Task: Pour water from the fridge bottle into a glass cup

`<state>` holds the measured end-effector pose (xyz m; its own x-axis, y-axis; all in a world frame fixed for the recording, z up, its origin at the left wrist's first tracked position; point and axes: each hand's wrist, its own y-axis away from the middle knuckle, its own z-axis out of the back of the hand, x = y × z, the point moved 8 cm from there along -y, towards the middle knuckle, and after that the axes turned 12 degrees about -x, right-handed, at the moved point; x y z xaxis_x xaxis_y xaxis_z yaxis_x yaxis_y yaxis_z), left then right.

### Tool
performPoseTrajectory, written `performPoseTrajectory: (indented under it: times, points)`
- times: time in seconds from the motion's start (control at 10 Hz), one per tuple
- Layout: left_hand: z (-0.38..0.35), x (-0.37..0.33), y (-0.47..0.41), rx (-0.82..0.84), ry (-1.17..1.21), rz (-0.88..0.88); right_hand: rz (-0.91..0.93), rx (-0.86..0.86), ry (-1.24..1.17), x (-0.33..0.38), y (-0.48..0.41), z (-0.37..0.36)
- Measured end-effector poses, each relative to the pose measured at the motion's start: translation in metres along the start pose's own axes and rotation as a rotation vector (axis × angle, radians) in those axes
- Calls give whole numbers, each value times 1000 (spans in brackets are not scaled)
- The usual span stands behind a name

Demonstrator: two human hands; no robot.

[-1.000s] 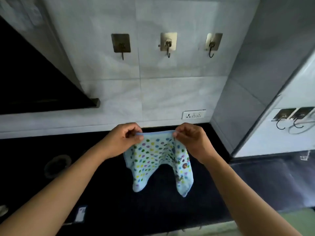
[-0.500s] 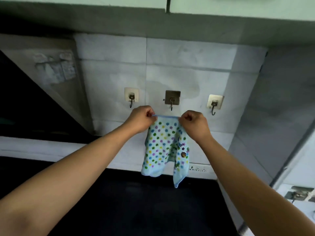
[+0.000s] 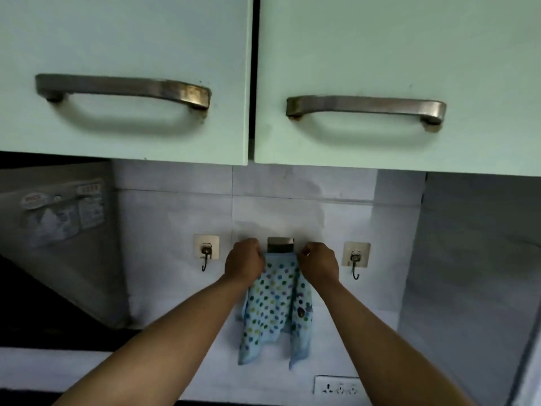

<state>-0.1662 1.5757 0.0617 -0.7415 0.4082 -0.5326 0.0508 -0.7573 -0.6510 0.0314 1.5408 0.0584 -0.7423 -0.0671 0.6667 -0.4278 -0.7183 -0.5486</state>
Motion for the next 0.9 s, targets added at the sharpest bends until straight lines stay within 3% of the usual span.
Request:
performPoseTrajectory:
  times: [0.2, 0.3, 0.6, 0.9]
  points:
    - [-36, 21, 21, 111, -46, 17, 7, 77, 184, -16, 14, -33]
    - [-58, 27, 40, 171, 23, 55, -46, 146, 153, -27, 30, -53]
    - [-61, 18, 52, 189, 97, 152, -51, 124, 114, -24, 49, -48]
    - [-23, 24, 107, 215, -21, 89, 162, 210, 244, -25, 98, -45]
